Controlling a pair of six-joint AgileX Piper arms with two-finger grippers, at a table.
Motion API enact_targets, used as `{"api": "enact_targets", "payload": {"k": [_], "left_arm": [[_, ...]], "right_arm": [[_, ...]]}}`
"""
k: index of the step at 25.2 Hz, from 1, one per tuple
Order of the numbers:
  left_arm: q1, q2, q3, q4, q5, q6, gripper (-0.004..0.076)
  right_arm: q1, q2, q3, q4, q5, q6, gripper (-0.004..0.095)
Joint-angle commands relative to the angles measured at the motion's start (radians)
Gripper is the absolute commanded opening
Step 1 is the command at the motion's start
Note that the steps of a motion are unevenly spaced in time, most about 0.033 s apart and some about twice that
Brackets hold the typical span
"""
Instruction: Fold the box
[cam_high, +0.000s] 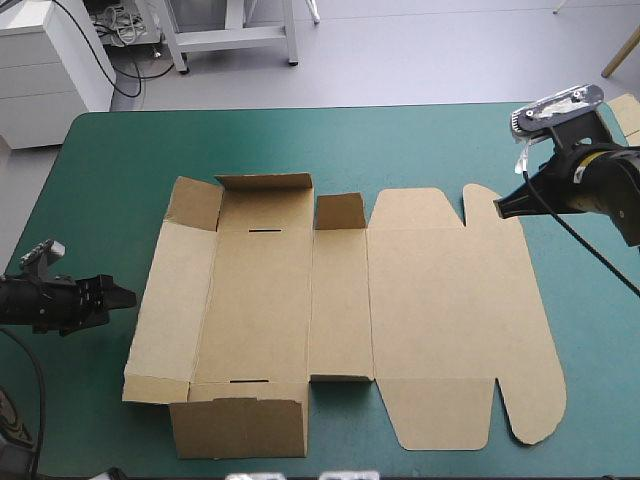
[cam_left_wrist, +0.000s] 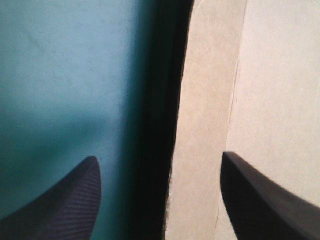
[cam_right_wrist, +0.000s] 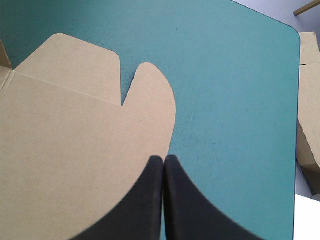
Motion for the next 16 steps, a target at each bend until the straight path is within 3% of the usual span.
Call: {"api": "enact_targets", "payload": {"k": [1,5,10,16], "left_arm": [[-0.052,-0.027,-0.017,-0.028,0.089,0.002,0.0486],[-0.141,-0.027,0.011,-0.001,0.078,0.002,0.0491],[-0.222,-0.02,0.049,0.006,0.034,0.002,0.0568],[-0.281,0.007,0.097,0.014,0.044,-0.006,0.057]], "right_arm": [[-0.007,-0.029,-0.031,-0.018,-0.047,-0.009,-0.0021],[-0.007,-0.029,-0.031,-0.018,-0.047,-0.009,-0.0021],[-0.007,-0.029,-0.031,-0.015,-0.047,-0.009,-0.0021],[-0.007,-0.029,-0.031,0.027,-0.047,-0.031,-0.0021]]}}
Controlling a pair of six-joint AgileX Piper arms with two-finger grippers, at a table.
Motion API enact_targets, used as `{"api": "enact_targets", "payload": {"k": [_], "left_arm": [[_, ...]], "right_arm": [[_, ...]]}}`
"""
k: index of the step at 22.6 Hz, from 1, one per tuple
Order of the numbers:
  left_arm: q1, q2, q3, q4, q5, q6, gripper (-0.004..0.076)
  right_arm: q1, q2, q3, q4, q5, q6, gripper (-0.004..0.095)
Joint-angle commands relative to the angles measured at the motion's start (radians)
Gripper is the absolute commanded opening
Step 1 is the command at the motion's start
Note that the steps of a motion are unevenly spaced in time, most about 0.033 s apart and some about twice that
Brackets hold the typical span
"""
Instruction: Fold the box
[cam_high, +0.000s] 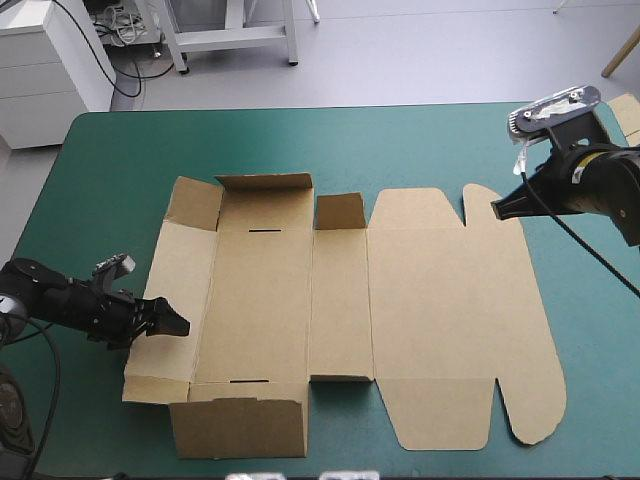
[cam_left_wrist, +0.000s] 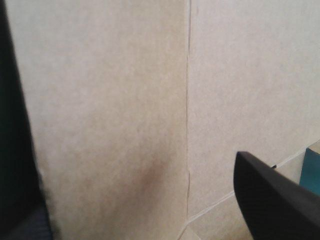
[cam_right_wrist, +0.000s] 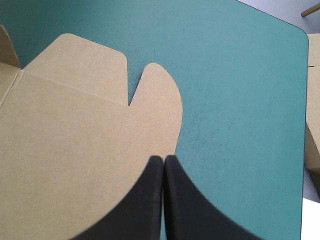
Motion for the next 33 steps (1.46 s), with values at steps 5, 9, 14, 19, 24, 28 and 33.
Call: {"api": "enact_targets", "payload": {"k": [5,9,14,19,24,28,33], "left_arm": [[-0.034,-0.025,0.026,-0.047,0.045,0.0,0.0569],[-0.072,-0.025,0.026,-0.09,0.041,0.002,0.0566],[-0.08,-0.025,0.026,-0.086,0.028,0.013,0.0496],[-0.08,-0.025,0.026,-0.088,0.0,0.004,0.0292],[-0.08,-0.025,0.026,-0.088,-0.037,0.001,0.0078],[-0.08,-0.025,0.026,-0.088,-0.06,0.005,-0.0008],[-0.08,-0.025,-0.009,-0.092,-0.033,0.02,-0.0008]], "right_arm": [[-0.004,-0.029,-0.031,-0.003,-0.047,-0.014,-0.0021],[-0.004,-0.029,-0.031,-0.003,-0.047,-0.014,-0.0021],[-0.004,-0.029,-0.031,-0.003,-0.047,-0.014,-0.0021],[-0.004,-0.029,-0.031,-0.003,-0.047,-0.014,-0.0021],[-0.004,-0.029,-0.031,-0.003,-0.047,-0.014,-0.0021],[-0.004,-0.029,-0.031,-0.003,-0.047,-0.012,-0.0021],[-0.004,-0.033,-0.031,-0.035,-0.056,-0.02,-0.0021]]}}
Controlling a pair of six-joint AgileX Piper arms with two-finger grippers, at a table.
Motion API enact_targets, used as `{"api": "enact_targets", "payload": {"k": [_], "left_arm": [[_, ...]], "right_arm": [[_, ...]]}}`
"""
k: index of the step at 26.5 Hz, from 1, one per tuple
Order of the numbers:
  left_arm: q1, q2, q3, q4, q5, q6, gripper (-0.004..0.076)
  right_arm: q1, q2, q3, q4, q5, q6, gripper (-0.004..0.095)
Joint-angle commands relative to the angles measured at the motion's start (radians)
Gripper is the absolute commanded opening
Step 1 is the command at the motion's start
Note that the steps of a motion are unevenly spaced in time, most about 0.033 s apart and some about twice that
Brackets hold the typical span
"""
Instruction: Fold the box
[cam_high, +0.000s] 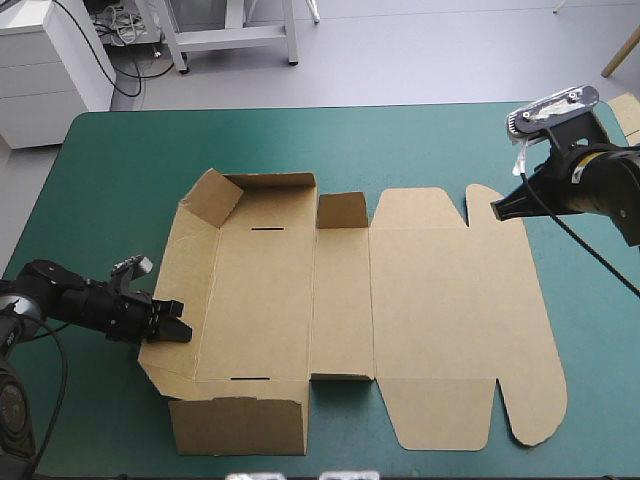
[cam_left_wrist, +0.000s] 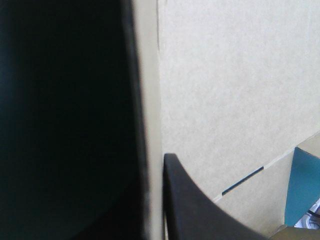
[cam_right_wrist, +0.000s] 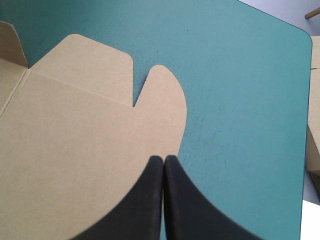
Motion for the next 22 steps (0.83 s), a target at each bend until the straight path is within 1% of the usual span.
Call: {"api": "enact_targets", "payload": {"k": [1,5,8,12,14,17,19,22], "left_arm": [[-0.005,-0.025,-0.08,-0.033,0.056,0.039,-0.0008],[-0.007,-0.045,-0.223,-0.067,0.095,0.041,-0.0008],[-0.041,-0.045,-0.307,-0.045,0.121,0.014,-0.0008],[-0.165,-0.045,-0.44,0.12,0.125,-0.098,-0.0008],[-0.255,-0.045,-0.507,0.264,0.105,-0.166,-0.0008],[-0.378,-0.045,-0.588,0.435,0.036,-0.262,-0.0008],[-0.451,-0.045,-0.634,0.518,-0.012,-0.292,-0.0008],[-0.53,-0.045,-0.683,0.578,-0.066,-0.298,-0.0008]], "right_arm": [[-0.004,-0.046,-0.031,-0.046,-0.066,-0.011,-0.0021],[-0.004,-0.115,-0.031,-0.062,-0.073,-0.009,-0.0021],[-0.004,-0.149,-0.031,-0.074,-0.071,-0.004,-0.0021],[-0.004,-0.194,-0.031,-0.074,-0.064,0.001,-0.0021],[-0.004,-0.215,-0.031,-0.072,-0.063,0.013,-0.0021],[-0.004,-0.238,-0.031,-0.072,-0.05,0.027,-0.0021],[-0.004,-0.253,-0.031,-0.072,-0.048,0.034,-0.0021],[-0.004,-0.275,-0.031,-0.072,-0.048,0.037,-0.0021]]}}
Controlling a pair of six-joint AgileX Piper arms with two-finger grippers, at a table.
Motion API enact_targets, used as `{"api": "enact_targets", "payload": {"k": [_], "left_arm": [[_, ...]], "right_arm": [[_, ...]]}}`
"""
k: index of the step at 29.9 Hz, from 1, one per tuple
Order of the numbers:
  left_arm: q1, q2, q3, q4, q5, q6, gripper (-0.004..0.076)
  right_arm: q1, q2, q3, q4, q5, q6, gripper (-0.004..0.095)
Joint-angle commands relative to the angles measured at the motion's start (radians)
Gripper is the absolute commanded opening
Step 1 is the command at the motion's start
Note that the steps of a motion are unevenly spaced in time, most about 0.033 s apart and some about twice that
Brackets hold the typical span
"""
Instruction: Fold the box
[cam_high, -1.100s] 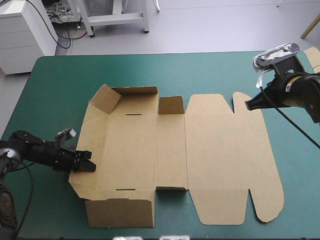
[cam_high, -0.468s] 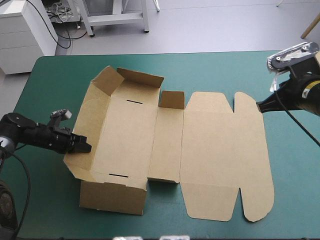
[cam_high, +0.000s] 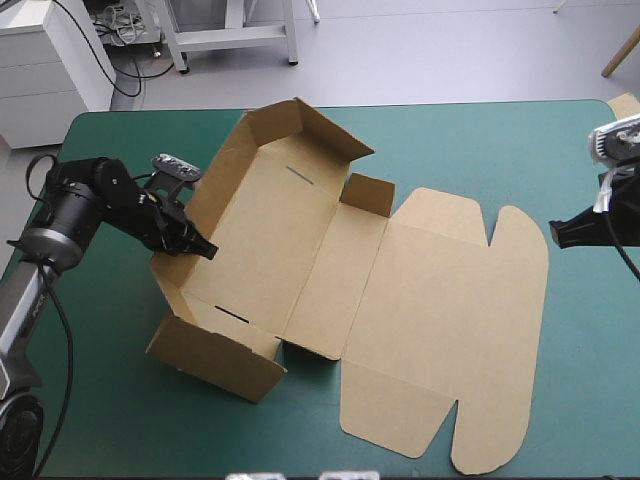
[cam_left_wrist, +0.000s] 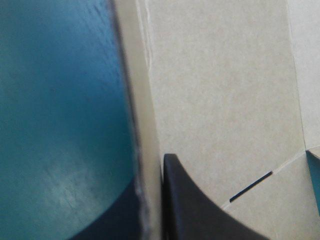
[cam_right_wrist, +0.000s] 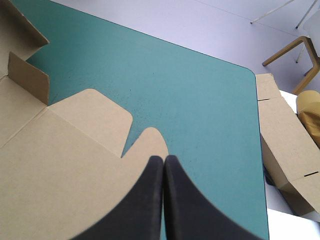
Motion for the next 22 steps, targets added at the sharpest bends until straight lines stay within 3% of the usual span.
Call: {"api": "enact_targets", "payload": {"k": [1,14,22], "left_arm": [[-0.089,-0.041,-0.084,0.071,-0.099,-0.013,-0.0008],[-0.403,-0.041,-0.087,0.629,-0.314,-0.049,-0.0008],[-0.505,-0.041,-0.087,0.734,-0.39,-0.061,-0.0008]], "right_arm": [[-0.004,-0.032,-0.029,-0.024,-0.056,0.006,-0.0021],[-0.004,-0.051,-0.029,-0.012,-0.056,0.011,-0.0021],[-0.004,-0.051,-0.029,-0.012,-0.056,0.017,-0.0021]]}}
